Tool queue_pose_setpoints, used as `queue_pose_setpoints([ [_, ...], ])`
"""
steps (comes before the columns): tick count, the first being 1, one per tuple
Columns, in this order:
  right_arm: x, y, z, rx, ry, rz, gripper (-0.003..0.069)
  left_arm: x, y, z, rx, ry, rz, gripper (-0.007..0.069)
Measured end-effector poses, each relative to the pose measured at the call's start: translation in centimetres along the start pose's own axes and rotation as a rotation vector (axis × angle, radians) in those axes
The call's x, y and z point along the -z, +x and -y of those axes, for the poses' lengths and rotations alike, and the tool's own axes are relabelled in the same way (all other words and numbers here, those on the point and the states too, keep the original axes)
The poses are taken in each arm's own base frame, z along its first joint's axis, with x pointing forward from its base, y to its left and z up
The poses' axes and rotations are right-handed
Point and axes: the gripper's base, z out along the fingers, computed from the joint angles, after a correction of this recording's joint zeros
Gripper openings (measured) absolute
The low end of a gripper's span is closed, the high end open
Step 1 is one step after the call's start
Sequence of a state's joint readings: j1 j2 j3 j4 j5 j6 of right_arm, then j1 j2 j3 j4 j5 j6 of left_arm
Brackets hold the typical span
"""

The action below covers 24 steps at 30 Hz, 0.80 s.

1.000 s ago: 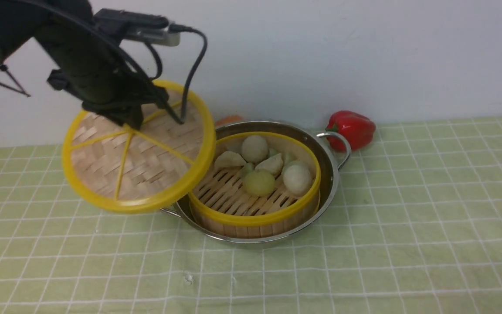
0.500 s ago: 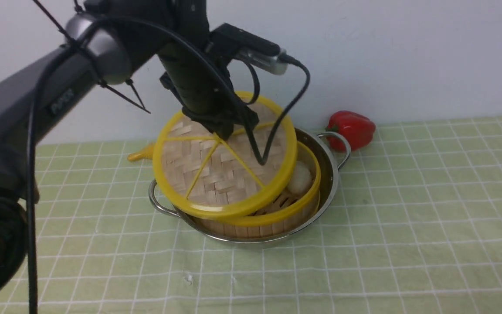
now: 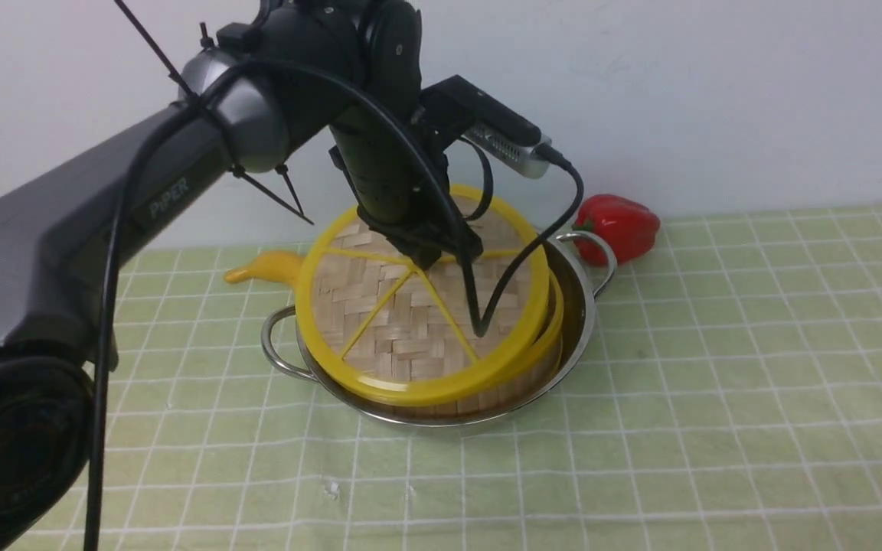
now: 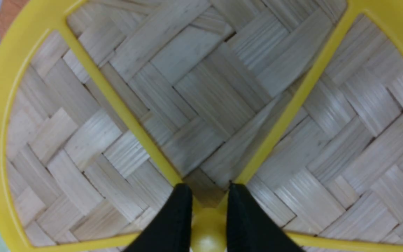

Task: Place the steamer in the pot on the green tablecloth, and put the lid on the steamer.
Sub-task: 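Place the yellow bamboo steamer lid onto the steamer in the pot with the left gripper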

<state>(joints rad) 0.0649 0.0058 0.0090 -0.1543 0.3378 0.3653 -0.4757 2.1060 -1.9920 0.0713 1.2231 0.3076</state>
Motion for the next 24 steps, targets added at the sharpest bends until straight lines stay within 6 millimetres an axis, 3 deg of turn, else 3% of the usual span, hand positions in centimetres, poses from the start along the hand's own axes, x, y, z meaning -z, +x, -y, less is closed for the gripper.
queue_pose_setpoints([
  [24,0.0,0.0,0.0,0.0,0.0,0.0,0.0242,-1.3,-0.9,-0.1,-0.072,-0.016,0.071,0.0119],
])
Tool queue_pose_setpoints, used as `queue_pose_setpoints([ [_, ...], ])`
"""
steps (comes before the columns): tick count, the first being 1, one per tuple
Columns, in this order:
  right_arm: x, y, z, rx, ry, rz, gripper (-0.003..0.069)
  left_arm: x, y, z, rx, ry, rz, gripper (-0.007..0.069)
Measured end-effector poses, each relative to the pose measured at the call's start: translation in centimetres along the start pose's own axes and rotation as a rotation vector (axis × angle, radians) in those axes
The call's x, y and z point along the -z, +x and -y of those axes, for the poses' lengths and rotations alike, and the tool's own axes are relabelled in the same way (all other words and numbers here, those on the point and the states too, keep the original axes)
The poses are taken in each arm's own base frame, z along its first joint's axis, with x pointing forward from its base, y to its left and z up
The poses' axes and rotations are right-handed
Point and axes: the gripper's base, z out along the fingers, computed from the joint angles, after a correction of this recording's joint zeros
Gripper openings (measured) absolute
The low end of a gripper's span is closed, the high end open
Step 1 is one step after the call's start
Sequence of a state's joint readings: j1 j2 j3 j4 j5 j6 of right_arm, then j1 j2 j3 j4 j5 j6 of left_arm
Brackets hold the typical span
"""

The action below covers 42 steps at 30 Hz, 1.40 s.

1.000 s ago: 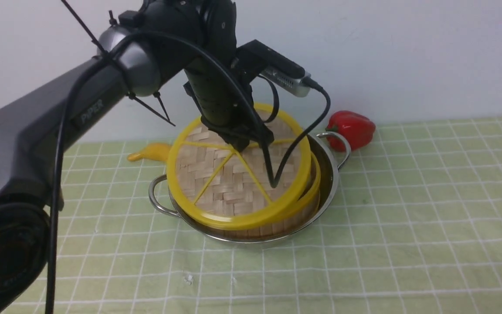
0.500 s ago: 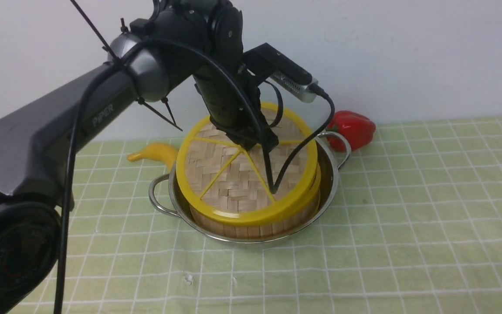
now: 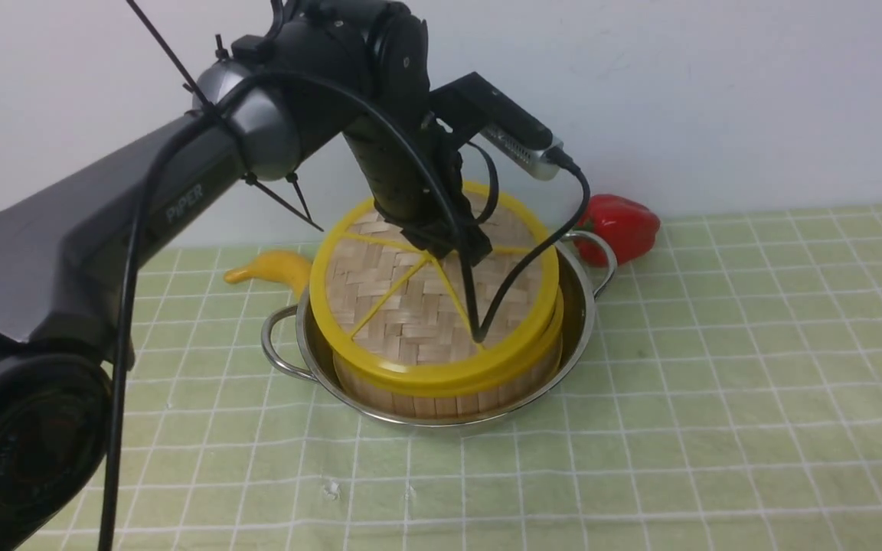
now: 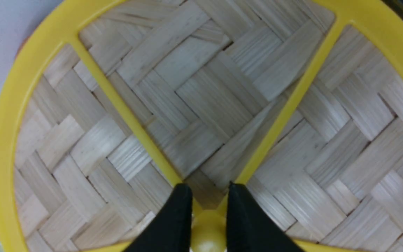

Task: Place the steamer in the pot on the green tablecloth, and put the lid on the steamer.
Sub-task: 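Place the yellow bamboo steamer lid onto the steamer in the pot with the left gripper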

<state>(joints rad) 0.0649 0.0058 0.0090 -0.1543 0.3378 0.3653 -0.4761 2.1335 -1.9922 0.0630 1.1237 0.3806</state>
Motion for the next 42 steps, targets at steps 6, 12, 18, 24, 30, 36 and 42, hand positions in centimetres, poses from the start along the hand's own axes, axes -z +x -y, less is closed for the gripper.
queue_pose_setpoints([
  [6,0.0,0.0,0.0,0.0,0.0,0.0,0.0242,-1.7,-0.1,0.2,-0.004,0.012,-0.009,0.0116],
  [12,0.0,0.0,0.0,0.0,0.0,0.0,0.0242,-1.8,-0.2,0.2,-0.001,0.013,0.003,0.0116],
  [18,0.0,0.0,0.0,0.0,0.0,0.0,0.0242,-1.8,-0.2,0.3,-0.001,0.016,-0.003,0.0116],
  [24,0.0,0.0,0.0,0.0,0.0,0.0,0.0242,-1.4,-0.4,0.2,-0.001,0.013,0.011,0.0116],
  [30,0.0,0.0,0.0,0.0,0.0,0.0,0.0242,-0.5,-1.0,-0.1,0.005,0.01,0.043,0.0116],
  [36,0.0,0.0,0.0,0.0,0.0,0.0,0.0242,-1.0,-0.6,0.1,0.011,0.044,-0.008,0.0116],
  [42,0.0,0.0,0.0,0.0,0.0,0.0,0.0242,-1.4,-0.5,0.2,0.01,0.054,-0.011,0.0116],
])
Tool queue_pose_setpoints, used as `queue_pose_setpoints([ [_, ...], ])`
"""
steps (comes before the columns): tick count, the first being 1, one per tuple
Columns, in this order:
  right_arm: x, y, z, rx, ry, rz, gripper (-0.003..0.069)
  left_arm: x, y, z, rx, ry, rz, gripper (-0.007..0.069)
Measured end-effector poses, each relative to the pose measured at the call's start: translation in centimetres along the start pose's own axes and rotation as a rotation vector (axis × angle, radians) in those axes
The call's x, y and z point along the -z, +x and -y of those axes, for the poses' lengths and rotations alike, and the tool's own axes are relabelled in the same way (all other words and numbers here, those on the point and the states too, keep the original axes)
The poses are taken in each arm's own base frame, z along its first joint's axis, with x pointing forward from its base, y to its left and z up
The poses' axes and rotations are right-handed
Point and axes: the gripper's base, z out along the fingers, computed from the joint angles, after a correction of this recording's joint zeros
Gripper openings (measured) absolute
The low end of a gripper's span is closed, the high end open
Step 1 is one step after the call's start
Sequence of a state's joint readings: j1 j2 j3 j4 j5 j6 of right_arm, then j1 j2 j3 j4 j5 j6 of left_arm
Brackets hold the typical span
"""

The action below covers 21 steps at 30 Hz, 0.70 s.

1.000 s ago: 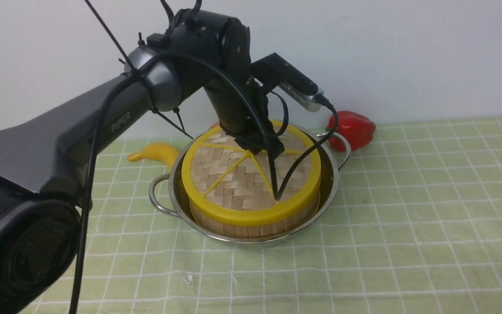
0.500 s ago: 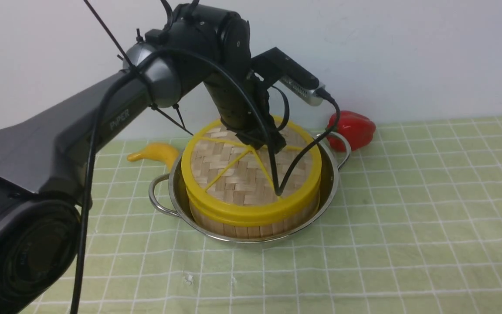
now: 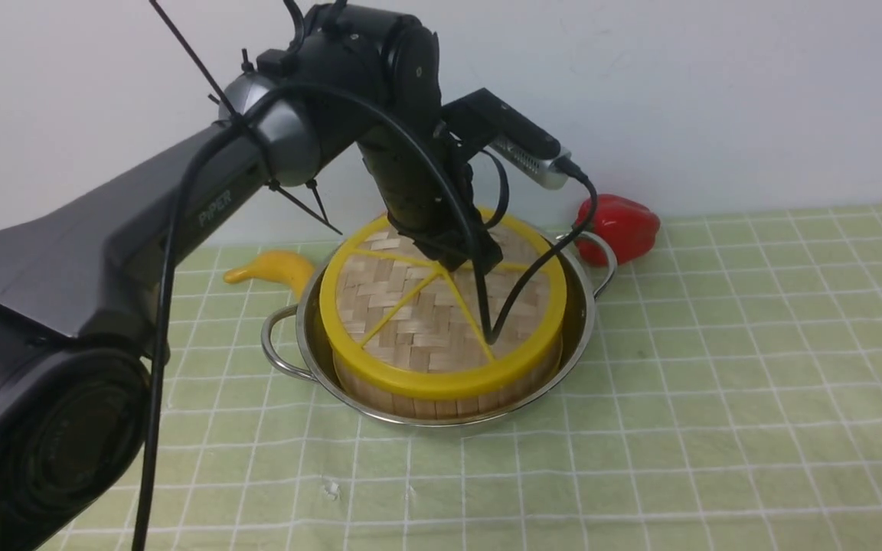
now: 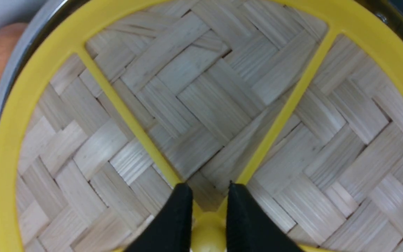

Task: Place the steamer in the pot on the green tablecloth, and put the lid on the steamer.
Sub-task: 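Place the yellow bamboo steamer lid onto the steamer in the pot with the left gripper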

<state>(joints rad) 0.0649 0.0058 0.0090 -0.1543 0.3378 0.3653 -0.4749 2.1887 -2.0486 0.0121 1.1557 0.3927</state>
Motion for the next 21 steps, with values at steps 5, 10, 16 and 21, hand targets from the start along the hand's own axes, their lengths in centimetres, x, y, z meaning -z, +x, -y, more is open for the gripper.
queue_pose_setpoints([
  [5,0.0,0.0,0.0,0.0,0.0,0.0,0.0242,0.0,-0.2,0.0,-0.002,-0.005,0.016,0.0116],
  [10,0.0,0.0,0.0,0.0,0.0,0.0,0.0242,-0.1,-0.2,-0.1,-0.001,-0.01,0.027,0.0116],
  [16,0.0,0.0,0.0,-0.003,-0.001,0.0,0.0242,-0.8,0.0,-0.4,0.002,-0.011,0.011,0.0116],
  [21,0.0,0.0,0.0,-0.003,-0.001,0.0,0.0242,-1.0,0.3,-1.3,0.025,-0.014,0.009,0.0116],
])
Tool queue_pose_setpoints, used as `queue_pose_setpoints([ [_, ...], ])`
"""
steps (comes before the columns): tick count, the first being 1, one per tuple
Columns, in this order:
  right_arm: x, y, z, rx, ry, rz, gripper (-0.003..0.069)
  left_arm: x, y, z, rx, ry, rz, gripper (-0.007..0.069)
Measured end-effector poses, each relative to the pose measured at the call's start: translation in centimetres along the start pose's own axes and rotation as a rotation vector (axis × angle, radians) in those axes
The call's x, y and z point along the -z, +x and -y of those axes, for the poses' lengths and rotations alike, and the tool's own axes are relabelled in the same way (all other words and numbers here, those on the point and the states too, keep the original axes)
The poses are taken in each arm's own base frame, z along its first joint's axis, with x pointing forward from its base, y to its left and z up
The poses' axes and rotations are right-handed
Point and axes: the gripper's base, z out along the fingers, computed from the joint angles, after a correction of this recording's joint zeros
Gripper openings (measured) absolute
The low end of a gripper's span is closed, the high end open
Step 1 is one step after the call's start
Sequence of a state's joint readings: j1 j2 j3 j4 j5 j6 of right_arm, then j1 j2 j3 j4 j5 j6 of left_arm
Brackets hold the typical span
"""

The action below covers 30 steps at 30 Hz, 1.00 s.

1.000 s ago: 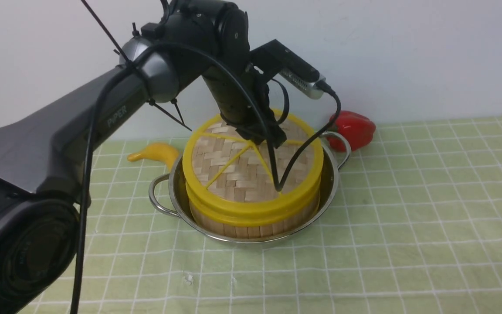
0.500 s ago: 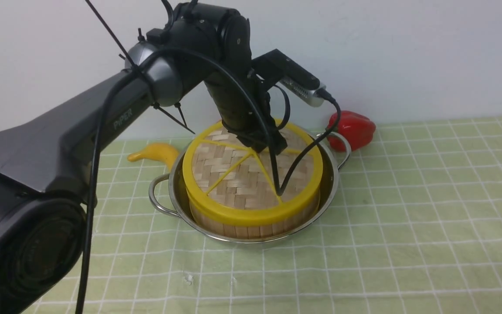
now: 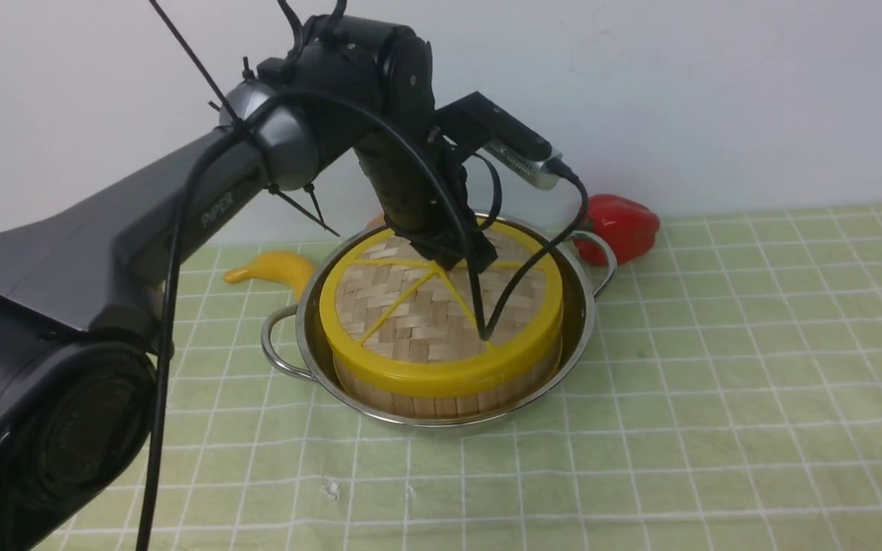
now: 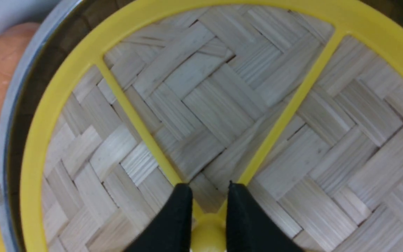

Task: Place the steamer in the pot on the green tablecloth, and put the lid on the steamer.
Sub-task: 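Place the yellow bamboo steamer lid onto the steamer in the pot with the left gripper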

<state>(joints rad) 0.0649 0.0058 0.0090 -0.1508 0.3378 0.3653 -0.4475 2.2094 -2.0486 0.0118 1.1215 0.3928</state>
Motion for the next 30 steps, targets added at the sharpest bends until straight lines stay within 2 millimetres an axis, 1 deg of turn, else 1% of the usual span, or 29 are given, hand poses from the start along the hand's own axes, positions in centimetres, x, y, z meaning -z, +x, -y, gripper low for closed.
queue_pose_setpoints([
  [3,0.0,0.0,0.0,0.0,0.0,0.0,0.0242,0.0,0.19,-0.41,0.016,0.006,0.002,0.0116],
  [12,0.0,0.0,0.0,0.0,0.0,0.0,0.0242,-0.33,0.01,-0.23,0.02,0.032,0.018,0.0116],
  [18,0.0,0.0,0.0,0.0,0.0,0.0,0.0242,-0.47,-0.18,-0.08,-0.009,0.063,0.046,0.0116],
  [30,0.0,0.0,0.0,0.0,0.0,0.0,0.0242,-0.44,-0.18,-0.1,-0.015,0.065,0.042,0.0116],
])
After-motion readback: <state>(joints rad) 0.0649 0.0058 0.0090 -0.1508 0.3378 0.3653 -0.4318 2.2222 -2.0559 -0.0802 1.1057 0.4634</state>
